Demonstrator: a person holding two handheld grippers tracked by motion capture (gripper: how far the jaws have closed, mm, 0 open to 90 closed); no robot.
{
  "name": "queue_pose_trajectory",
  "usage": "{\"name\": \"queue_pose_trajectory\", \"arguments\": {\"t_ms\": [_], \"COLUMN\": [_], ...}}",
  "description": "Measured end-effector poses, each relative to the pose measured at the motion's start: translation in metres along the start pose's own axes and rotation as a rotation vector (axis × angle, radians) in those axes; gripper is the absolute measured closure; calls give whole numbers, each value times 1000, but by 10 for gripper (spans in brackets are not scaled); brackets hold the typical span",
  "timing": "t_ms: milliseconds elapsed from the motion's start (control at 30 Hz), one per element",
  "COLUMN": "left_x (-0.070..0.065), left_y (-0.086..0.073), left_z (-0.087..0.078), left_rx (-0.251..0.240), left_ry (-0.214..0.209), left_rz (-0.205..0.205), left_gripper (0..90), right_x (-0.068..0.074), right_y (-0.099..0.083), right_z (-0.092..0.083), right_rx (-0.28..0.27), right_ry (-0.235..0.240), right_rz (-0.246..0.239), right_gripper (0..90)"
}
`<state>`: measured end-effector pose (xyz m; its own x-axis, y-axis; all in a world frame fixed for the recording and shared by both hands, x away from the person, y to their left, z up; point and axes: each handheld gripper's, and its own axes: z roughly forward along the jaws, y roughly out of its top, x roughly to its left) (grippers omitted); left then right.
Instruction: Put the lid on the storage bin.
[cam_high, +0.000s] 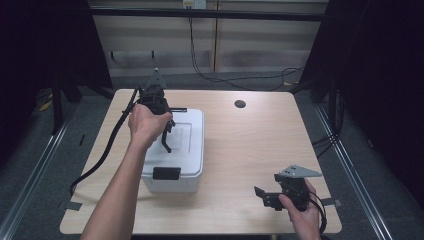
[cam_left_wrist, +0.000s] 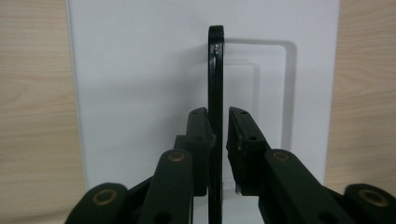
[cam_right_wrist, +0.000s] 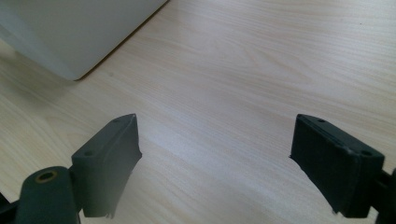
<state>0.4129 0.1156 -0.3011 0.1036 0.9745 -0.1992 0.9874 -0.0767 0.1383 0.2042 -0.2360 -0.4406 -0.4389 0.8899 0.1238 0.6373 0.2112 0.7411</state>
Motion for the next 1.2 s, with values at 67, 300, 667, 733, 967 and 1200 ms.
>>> {"name": "queue_pose_trajectory", "arguments": {"t_ms": [67,300,667,733,967,1200], "left_x": [1,2,8,10,22,49], "left_y": [0,1,2,2,1,-5], "left_z": [-1,-1,-7,-10,-14,-17], "left_rx": [-1,-10,-59,-64,-106,-145], "left_ry": [-2,3,-2,3,-61,-135], "left_rz": [1,31,124,150,216,279], "left_gripper": [768,638,405,395,320,246], "right_x": [0,0,0,0,0,-1], "right_y": [0,0,0,0,0,0], "right_z": [0,0,0,0,1,1], "right_rx": [0,0,1,1,2,2], "right_ry": [-1,0,1,1,2,0], "right_rz": [-1,1,-1,-1,0,3], "right_gripper": [150,150,150,150,150,150]}}
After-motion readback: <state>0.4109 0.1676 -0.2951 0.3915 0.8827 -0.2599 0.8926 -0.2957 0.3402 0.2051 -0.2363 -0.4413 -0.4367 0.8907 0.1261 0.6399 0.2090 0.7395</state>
